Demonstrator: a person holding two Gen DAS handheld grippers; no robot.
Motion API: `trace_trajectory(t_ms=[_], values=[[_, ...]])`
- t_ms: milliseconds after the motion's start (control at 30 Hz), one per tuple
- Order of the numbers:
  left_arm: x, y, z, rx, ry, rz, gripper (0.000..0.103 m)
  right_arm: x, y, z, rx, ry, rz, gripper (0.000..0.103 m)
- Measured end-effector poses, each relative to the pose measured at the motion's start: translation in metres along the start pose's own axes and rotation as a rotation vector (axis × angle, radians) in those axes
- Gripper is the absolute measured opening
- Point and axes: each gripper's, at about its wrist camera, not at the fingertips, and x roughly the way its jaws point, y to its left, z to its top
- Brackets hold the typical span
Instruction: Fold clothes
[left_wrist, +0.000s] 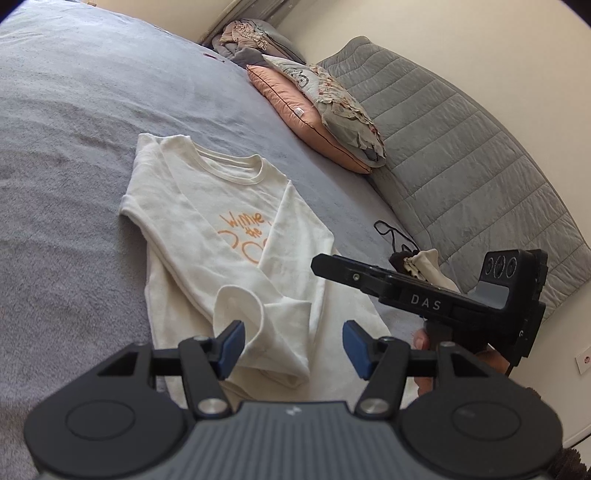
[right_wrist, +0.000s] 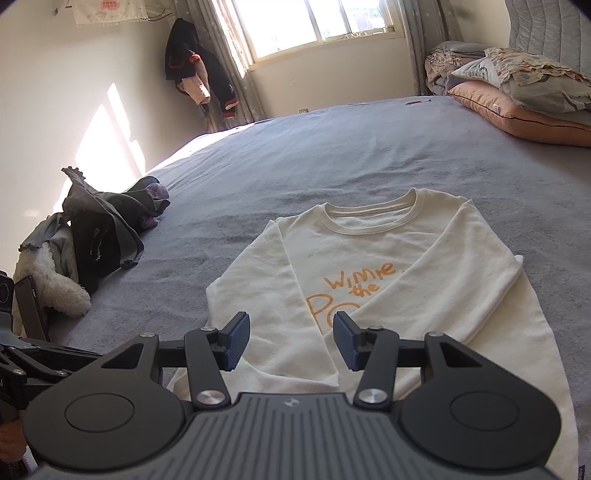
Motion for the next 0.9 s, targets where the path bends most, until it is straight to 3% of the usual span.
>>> trace_trajectory(t_ms=[400, 600, 900], values=[[-0.009, 0.037, 0.011, -0.137, -0.053, 0.106, 0.062, 0.003, 0.005, -0.001, -0.001, 0.017, 0.011, 0.053], [0.005, 0.045, 0.008, -0.186, -0.04, 0.104, 0.06, 0.002, 0.008, -0.003, 0.001, 0.034, 0.039, 0.053], [0.0, 0.044, 0.009, -0.177, -0.084, 0.206, 0.06, 0.001, 0.037, -0.015, -0.123, 0.088, 0.106, 0.053]])
